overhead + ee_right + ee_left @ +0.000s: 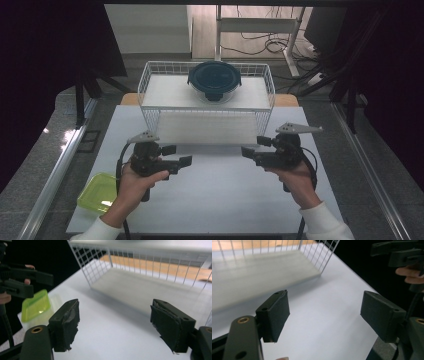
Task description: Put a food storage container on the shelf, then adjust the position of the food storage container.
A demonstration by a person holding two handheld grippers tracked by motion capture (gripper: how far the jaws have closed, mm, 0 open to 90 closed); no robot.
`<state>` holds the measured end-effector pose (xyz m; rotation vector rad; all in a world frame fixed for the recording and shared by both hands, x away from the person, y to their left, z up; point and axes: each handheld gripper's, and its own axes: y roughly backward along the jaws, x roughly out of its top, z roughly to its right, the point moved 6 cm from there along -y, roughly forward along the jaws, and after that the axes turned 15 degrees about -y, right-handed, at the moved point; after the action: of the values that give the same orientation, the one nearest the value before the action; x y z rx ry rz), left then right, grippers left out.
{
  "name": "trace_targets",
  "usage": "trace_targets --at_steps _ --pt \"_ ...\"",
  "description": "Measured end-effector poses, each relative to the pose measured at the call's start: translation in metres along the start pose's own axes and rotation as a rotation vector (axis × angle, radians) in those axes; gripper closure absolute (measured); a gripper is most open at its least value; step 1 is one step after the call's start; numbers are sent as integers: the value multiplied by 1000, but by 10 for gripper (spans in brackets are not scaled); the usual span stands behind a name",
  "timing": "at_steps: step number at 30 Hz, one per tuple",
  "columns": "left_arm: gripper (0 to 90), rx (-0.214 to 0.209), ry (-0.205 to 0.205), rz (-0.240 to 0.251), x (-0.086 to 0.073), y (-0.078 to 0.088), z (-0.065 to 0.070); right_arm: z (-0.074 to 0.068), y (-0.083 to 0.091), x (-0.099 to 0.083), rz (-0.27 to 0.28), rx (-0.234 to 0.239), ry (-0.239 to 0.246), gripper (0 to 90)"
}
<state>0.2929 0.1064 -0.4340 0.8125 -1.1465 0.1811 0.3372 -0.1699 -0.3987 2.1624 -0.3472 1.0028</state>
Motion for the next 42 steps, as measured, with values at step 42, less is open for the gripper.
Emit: trace_targets --at_steps 42 --pt "295 123 -114 -200 -89 33 28 29 -9 -95 -169 -106 28 237"
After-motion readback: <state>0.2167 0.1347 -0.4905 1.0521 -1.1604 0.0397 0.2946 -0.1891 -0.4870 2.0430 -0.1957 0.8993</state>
